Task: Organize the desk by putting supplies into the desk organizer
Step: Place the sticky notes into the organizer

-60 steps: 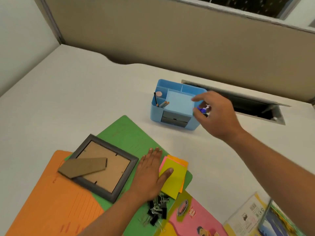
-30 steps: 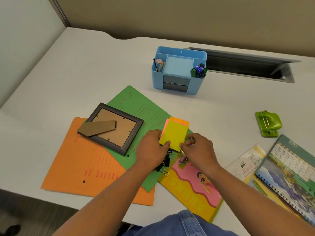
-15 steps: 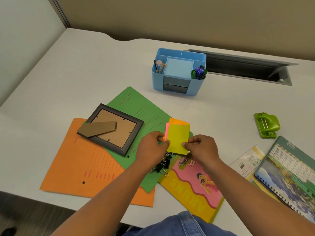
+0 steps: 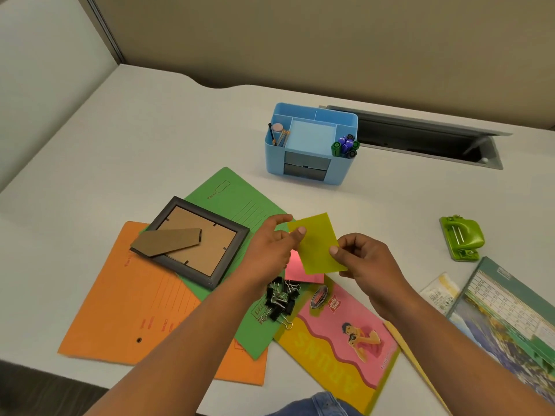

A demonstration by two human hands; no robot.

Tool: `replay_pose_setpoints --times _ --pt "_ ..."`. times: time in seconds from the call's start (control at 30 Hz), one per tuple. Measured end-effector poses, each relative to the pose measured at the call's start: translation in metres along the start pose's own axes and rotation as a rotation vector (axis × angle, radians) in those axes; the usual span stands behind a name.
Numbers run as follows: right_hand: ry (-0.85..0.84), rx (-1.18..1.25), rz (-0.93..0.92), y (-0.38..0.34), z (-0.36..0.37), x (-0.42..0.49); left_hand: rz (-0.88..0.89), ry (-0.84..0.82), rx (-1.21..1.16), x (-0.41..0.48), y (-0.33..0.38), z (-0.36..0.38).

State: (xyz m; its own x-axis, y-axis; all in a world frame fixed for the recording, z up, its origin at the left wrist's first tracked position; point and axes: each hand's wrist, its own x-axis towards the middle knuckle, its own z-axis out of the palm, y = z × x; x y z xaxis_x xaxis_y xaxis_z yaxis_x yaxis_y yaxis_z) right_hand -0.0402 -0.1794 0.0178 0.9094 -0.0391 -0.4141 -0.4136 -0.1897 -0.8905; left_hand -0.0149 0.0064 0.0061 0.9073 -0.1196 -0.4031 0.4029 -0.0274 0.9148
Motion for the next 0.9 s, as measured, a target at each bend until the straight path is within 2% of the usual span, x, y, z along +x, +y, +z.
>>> replay_pose_setpoints --times 0.13,0.3,0.43,0.53,0.63,0.7,0.77,0.83,0.9 --pt "0.016 0.028 -0.081 -0.022 -0.008 0.000 0.043 -0.028 -0.041 0.007 0.011 0.000" --pt "0.026 0.049 -0.186 -0.041 -0.014 0.004 -0.019 -0.015 -0.461 0.014 0.030 0.005" --pt "0.143 -0.061 -0.323 -0.053 -0.019 0.016 0.004 -0.024 -0.429 0.022 0.038 0.009" --pt "0.235 -0.260 -0.488 -0.072 -0.035 0.036 0.015 0.113 -0.162 0.033 0.035 0.005" --pt "0.305 -0.450 -0.677 -0.106 -0.055 0.063 0.071 0.189 0.344 0.052 0.022 -0.005" --pt "0.341 -0.594 -0.808 -0.133 -0.066 0.082 0.119 0.170 0.689 0.069 0.010 -0.015" --pt "0.362 -0.754 -0.930 -0.158 -0.074 0.106 0.162 0.124 0.921 0.085 -0.001 -0.022" --pt "0.361 -0.889 -0.994 -0.177 -0.079 0.133 0.170 0.074 1.084 0.098 -0.011 -0.026" --pt "0.337 -1.002 -0.976 -0.187 -0.080 0.162 0.123 0.041 1.135 0.106 -0.020 -0.026"
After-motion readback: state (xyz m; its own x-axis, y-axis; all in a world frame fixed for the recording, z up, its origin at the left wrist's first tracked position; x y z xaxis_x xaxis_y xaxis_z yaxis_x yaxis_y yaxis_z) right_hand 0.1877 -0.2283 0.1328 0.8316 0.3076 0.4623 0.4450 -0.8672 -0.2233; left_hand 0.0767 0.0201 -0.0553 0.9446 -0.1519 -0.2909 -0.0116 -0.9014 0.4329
